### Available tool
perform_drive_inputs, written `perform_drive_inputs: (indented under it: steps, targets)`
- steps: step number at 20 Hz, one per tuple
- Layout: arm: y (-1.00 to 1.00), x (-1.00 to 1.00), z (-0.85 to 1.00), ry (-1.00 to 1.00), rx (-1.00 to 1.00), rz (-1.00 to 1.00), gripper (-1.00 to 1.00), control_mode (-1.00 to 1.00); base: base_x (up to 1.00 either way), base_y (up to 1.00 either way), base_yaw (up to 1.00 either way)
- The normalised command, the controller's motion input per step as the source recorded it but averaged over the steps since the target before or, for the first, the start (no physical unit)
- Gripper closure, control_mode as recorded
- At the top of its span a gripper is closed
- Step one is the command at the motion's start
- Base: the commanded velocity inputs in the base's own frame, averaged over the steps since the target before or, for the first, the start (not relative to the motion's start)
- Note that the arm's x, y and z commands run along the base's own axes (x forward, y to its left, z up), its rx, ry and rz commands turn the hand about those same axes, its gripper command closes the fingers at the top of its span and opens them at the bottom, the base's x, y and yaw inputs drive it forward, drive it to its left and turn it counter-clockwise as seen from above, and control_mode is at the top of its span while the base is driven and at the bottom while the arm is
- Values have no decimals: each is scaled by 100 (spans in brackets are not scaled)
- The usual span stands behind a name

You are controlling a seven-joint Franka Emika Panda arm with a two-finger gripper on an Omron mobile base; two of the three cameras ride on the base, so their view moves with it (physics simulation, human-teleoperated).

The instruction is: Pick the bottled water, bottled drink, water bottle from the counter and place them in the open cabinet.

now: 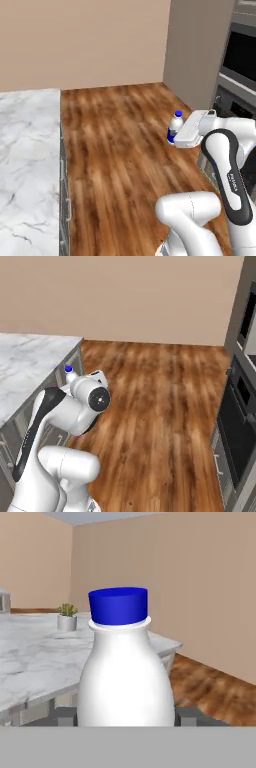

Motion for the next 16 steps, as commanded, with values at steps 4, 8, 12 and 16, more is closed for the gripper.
perform_drive_inputs:
  steps: [4,8,12,16]
  targets:
    - [0,0,0,0,0,0,100,100,0,37,-49]
    - [0,0,0,0,0,0,100,100,0,24,-48]
    - [0,0,0,0,0,0,100,100,0,14,-50]
    - [0,0,0,0,0,0,100,100,0,4,-52]
